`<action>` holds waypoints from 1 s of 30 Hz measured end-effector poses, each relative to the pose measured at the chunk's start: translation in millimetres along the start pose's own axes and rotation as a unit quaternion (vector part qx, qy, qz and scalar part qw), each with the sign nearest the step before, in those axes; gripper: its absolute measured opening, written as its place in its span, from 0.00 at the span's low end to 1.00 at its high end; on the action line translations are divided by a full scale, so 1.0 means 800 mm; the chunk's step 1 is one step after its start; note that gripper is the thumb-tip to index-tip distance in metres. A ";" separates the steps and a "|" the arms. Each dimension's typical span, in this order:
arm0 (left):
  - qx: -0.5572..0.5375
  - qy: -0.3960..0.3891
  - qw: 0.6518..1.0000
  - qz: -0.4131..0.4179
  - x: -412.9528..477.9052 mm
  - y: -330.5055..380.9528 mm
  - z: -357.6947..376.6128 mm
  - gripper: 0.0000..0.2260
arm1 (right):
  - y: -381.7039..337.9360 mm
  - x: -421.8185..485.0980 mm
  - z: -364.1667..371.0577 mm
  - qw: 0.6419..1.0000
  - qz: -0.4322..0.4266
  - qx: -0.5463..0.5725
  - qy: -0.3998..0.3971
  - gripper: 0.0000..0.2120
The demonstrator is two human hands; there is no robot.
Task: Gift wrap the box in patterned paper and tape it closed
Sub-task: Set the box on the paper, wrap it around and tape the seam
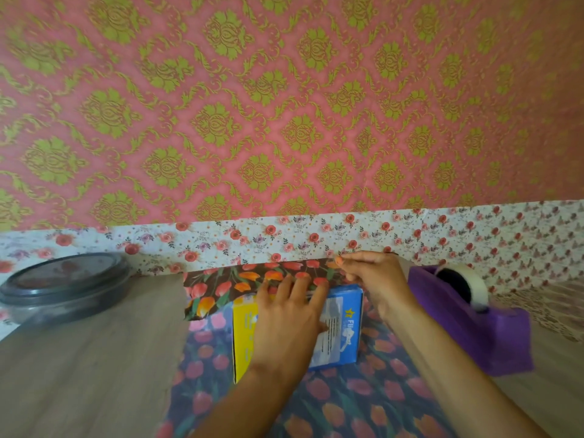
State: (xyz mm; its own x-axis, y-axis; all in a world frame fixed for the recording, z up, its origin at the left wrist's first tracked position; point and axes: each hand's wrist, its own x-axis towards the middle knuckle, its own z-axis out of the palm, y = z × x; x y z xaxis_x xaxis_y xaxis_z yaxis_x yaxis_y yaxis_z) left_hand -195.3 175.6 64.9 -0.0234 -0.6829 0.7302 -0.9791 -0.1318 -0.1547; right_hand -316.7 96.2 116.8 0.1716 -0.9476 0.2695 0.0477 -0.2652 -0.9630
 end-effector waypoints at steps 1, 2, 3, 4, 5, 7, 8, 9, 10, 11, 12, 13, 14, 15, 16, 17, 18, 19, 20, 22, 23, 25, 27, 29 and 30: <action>0.001 0.002 1.000 0.001 0.001 0.000 0.000 0.34 | 0.002 0.002 -0.002 1.000 0.000 -0.011 0.000 0.06; 0.004 0.002 1.000 -0.001 0.000 -0.001 0.000 0.34 | 0.004 0.003 -0.003 1.000 0.003 -0.019 -0.004 0.06; 0.009 0.001 1.000 -0.002 0.000 -0.001 0.000 0.34 | 0.006 0.004 -0.004 1.000 0.007 -0.022 -0.007 0.05; 0.013 -0.002 1.000 -0.002 -0.001 -0.001 0.001 0.33 | 0.008 0.005 -0.005 1.000 0.011 -0.026 -0.010 0.04; 0.016 -0.004 1.000 -0.002 -0.001 -0.001 0.001 0.33 | 0.008 0.006 -0.005 0.999 0.014 -0.029 -0.012 0.04; 0.020 -0.006 1.000 -0.004 -0.001 -0.001 0.002 0.33 | 0.007 0.007 -0.004 0.999 0.024 -0.038 -0.024 0.05; 0.022 -0.005 1.000 -0.004 -0.001 -0.001 0.002 0.34 | 0.005 0.009 -0.004 0.998 0.029 -0.043 -0.029 0.06; 0.023 -0.004 1.000 -0.003 -0.001 -0.001 0.002 0.34 | 0.005 0.011 -0.004 0.998 0.031 -0.048 -0.031 0.07; 0.023 -0.005 1.000 -0.001 0.000 -0.002 0.001 0.34 | 0.003 0.014 -0.003 0.997 0.030 -0.060 -0.032 0.07; 0.024 -0.005 1.000 0.001 0.000 -0.003 0.001 0.34 | 0.002 0.016 -0.002 0.996 0.031 -0.075 -0.036 0.07; 0.026 -0.007 1.000 0.003 0.000 -0.003 0.001 0.34 | 0.001 0.017 -0.002 0.995 0.035 -0.087 -0.042 0.06; 0.027 -0.009 1.000 0.004 0.000 -0.003 0.000 0.34 | 0.000 0.018 -0.003 0.993 0.042 -0.095 -0.049 0.05; 0.026 -0.011 1.000 0.006 0.000 -0.002 0.000 0.34 | -0.002 0.019 -0.004 0.992 0.053 -0.102 -0.057 0.06; 0.024 -0.012 1.000 0.006 0.000 -0.002 0.000 0.33 | -0.003 0.021 -0.005 0.989 0.062 -0.115 -0.067 0.07; 0.024 -0.010 1.000 0.007 0.000 -0.002 0.000 0.33 | -0.005 0.022 -0.006 0.985 0.067 -0.138 -0.076 0.08; 0.024 -0.008 1.000 0.009 0.000 -0.002 0.001 0.33 | -0.008 0.022 -0.007 0.979 0.067 -0.172 -0.084 0.09; 0.024 -0.007 1.000 0.010 0.000 -0.002 0.001 0.33 | -0.010 0.023 -0.007 0.972 0.065 -0.209 -0.089 0.11; 0.024 -0.005 1.000 0.013 -0.001 -0.003 0.001 0.33 | -0.011 0.022 -0.008 0.965 0.063 -0.240 -0.086 0.12; 0.023 -0.002 1.000 0.017 0.000 -0.003 0.002 0.33 | -0.012 0.022 -0.010 0.961 0.062 -0.257 -0.082 0.14; 0.021 -0.001 1.000 0.018 0.000 -0.004 0.002 0.33 | -0.011 0.019 -0.017 0.959 0.076 -0.259 -0.081 0.15; 0.020 0.000 1.000 0.018 0.000 -0.004 0.002 0.32 | -0.008 0.018 -0.024 0.962 0.095 -0.241 -0.088 0.14; 0.020 -0.001 1.000 0.016 0.000 -0.005 0.002 0.32 | 0.001 0.015 -0.040 0.970 0.157 -0.154 -0.104 0.10; 0.024 -0.001 1.000 0.013 0.000 -0.005 0.002 0.33 | 0.017 0.011 -0.058 0.975 0.199 -0.054 -0.083 0.07; 0.027 0.009 1.000 0.012 0.000 -0.005 0.003 0.33 | 0.028 0.004 -0.071 0.986 0.159 -0.048 -0.012 0.07; 0.027 0.010 0.999 0.013 0.000 -0.005 0.003 0.33 | 0.029 -0.001 -0.074 0.992 0.111 -0.063 0.019 0.07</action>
State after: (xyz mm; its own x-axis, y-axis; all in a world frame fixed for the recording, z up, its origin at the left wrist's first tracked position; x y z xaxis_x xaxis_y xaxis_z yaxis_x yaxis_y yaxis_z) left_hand -191.0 174.5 64.3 -0.0526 -0.6719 0.7388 -0.9657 -0.1542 -0.2091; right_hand -374.2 80.3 94.5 0.1272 -0.9905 0.0520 -0.1116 -0.0664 -0.9915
